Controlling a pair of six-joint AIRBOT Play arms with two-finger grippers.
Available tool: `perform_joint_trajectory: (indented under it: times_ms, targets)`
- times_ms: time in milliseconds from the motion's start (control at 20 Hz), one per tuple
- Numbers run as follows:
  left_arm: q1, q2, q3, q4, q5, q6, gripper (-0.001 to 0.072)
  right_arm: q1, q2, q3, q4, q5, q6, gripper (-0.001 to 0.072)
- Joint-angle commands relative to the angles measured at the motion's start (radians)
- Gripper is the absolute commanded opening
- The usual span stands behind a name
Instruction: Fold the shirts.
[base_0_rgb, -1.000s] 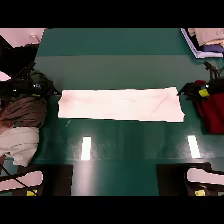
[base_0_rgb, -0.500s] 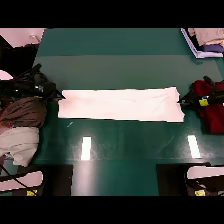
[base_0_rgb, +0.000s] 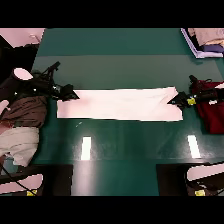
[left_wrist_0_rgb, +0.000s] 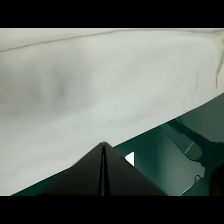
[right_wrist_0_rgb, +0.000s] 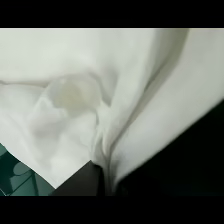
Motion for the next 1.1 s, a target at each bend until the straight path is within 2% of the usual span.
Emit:
perform_joint_trajectory:
  times_ms: [0, 100, 250, 550, 900, 1050]
  targets:
    - [-0.081, -0.002, 0.001, 0.011, 0.047, -0.020, 0.0021, 0.022, -0.002, 0.000, 0.061, 0.022, -0.064, 0.0022]
    - [-0.118, -0.008, 0.001, 0.011, 0.073, -0.046, 0.0021, 0.008, 0.010, 0.000, 0.158, 0.055, -0.106, 0.0016]
    - [-0.175, -0.033, 0.020, 0.010, 0.107, -0.063, 0.0020, 0.008, 0.100, 0.002, 0.220, 0.053, -0.088, 0.0013]
    - [-0.319, -0.232, 0.273, 0.007, 0.139, -0.072, 0.0020, 0.097, 0.248, 0.246, 0.216, 0.173, 0.138, 0.0013]
    - [-0.461, -0.556, 0.614, 0.003, 0.136, -0.130, 0.0021, 0.384, 0.208, 0.562, 0.210, 0.185, 0.292, 0.0013]
    - [-0.470, -0.626, 0.655, -0.034, 0.139, -0.131, 0.0021, 0.525, 0.141, 0.692, 0.062, 0.187, 0.349, 0.0013]
